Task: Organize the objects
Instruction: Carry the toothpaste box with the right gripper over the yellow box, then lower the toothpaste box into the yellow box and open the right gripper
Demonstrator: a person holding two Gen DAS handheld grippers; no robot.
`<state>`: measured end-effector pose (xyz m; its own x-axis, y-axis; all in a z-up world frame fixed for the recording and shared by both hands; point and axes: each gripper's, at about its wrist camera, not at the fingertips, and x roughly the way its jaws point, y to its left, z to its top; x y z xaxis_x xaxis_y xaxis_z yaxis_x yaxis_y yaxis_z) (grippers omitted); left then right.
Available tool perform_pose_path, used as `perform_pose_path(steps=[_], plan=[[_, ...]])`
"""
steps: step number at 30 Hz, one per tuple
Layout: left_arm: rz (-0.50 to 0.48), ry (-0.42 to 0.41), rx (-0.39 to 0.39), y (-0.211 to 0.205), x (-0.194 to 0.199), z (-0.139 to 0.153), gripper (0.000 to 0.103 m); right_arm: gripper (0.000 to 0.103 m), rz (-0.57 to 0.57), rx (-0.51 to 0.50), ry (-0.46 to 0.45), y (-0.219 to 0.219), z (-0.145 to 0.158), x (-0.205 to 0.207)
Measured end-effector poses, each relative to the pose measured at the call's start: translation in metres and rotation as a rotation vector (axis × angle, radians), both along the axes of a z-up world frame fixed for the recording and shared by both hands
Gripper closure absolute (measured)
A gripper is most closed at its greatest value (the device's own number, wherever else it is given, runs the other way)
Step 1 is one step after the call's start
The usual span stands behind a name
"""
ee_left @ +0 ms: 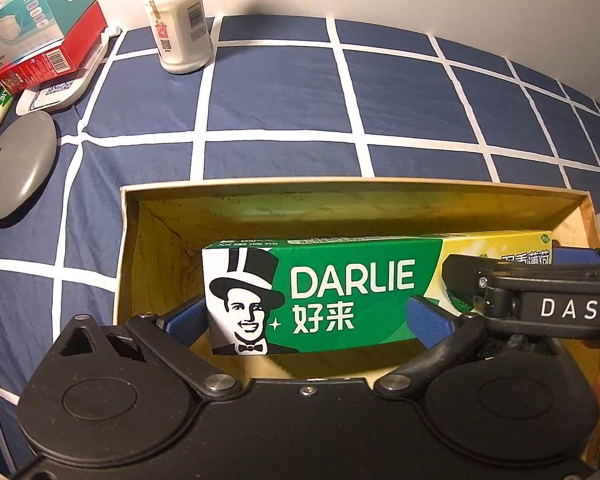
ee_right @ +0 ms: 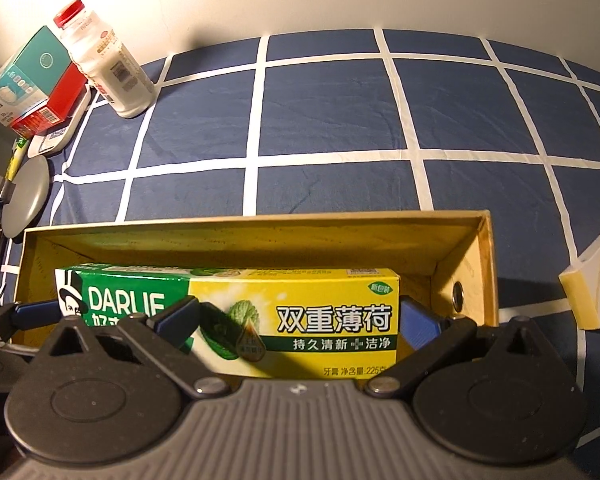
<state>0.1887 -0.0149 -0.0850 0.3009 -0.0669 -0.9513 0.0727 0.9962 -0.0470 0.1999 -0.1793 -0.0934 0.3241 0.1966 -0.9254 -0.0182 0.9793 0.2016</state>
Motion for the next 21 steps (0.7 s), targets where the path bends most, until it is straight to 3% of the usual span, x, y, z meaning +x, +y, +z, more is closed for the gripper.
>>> perform_pose_path(steps=[21], plan=[[-0.012,0.012,0.046,-0.007,0.014,-0.008,0.0,0.001,-0.039,-0.072,0.008,0.01,-0.006,0.013]])
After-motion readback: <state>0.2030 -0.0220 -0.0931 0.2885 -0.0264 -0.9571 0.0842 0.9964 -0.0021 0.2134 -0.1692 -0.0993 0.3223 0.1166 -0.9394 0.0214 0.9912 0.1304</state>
